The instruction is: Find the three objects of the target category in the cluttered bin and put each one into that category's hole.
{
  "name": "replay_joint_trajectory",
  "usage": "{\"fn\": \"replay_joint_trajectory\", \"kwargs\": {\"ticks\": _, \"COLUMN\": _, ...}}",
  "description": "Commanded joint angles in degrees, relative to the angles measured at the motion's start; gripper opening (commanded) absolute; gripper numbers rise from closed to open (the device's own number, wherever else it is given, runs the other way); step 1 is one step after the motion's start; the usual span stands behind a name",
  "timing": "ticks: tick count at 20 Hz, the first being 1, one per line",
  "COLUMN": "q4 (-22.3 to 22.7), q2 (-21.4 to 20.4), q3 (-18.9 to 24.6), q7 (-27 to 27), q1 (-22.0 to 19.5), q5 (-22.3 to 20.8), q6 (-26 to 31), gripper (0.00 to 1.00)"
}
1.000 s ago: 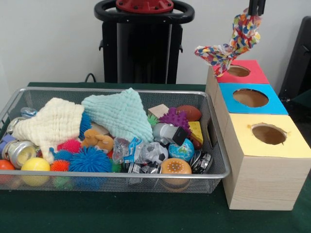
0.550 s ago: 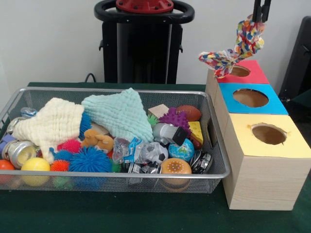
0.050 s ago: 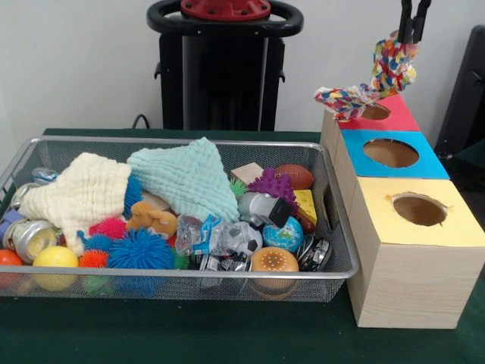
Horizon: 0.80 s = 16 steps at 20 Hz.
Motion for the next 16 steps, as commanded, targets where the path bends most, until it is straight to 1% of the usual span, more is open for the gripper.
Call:
{"fn": "replay_joint_trajectory", "kwargs": {"ticks": 1, "q4": -4.11, "q2": 3.17, "q3": -2.11, "q7": 13.54, "q1": 1.00, "q5": 1.17, "q6": -3.97, "gripper": 0.00}}
{"fn": "replay_joint_trajectory", "kwargs": {"ticks": 8, "q4": -6.83, "q2": 4.34, "q3": -3.81, "q7": 15.00, "q1": 3.60, "q5": 1.98, "q6": -2.30, "gripper": 0.00}}
{"fn": "replay_joint_trajectory", "kwargs": {"ticks": 11, "q4": -6.77, "q2": 5.03, "q3": -3.90, "q7": 14.36, "q1": 3.80, "q5": 2.82, "q6": -3.02, "gripper": 0.00}}
{"fn": "replay_joint_trajectory", "kwargs": {"ticks": 16, "q4": -5.86, "q2": 5.03, "q3": -5.13, "q7": 14.72, "q1": 5.17, "q5": 2.69, "q6": -3.45, "gripper": 0.00}}
